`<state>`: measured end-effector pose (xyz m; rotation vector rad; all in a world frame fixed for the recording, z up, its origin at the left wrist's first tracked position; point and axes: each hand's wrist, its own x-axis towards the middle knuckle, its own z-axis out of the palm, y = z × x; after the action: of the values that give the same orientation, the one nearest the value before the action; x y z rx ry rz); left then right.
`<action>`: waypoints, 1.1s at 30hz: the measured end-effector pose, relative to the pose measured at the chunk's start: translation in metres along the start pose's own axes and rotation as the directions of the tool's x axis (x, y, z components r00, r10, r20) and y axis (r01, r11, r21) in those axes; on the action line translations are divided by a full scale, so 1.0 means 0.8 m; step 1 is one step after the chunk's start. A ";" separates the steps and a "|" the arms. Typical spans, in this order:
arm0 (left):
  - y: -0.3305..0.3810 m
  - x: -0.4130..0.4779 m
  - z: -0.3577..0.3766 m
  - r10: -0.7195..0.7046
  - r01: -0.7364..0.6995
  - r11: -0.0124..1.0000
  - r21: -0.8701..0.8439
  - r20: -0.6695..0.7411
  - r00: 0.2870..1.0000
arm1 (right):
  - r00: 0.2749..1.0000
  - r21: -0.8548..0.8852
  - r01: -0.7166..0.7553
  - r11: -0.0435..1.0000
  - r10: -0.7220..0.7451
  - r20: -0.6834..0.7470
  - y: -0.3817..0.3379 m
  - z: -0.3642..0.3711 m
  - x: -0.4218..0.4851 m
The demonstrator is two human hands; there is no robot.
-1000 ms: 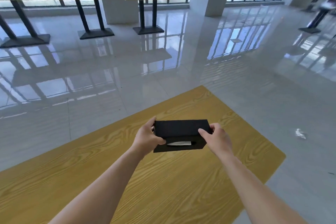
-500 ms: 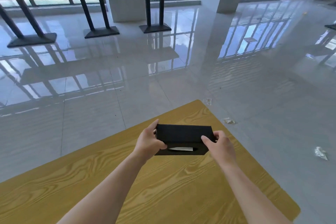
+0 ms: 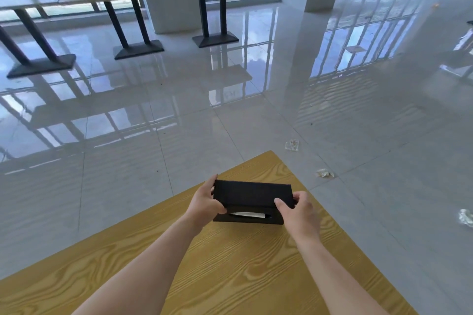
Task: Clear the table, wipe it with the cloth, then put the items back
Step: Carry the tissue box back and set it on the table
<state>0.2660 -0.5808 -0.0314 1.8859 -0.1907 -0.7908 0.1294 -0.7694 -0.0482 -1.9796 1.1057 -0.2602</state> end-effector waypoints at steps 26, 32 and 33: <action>0.011 -0.116 -0.018 0.299 -0.122 0.770 0.626 -0.186 0.936 | 0.876 -0.310 0.482 0.819 -0.444 0.191 -0.063 -0.022 -0.068; -0.015 -0.187 -0.058 0.368 -0.069 0.681 0.729 -0.259 0.893 | 0.767 -0.321 0.640 0.698 -0.554 0.324 -0.095 0.003 -0.126; -0.021 -0.201 -0.067 0.371 -0.052 0.669 0.741 -0.272 0.888 | 0.740 -0.319 0.670 0.670 -0.577 0.345 -0.101 0.008 -0.139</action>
<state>0.1710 -0.4573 0.0370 2.6650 -0.5175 -0.1111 0.1165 -0.6572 0.0310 -2.6789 0.2934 -0.1566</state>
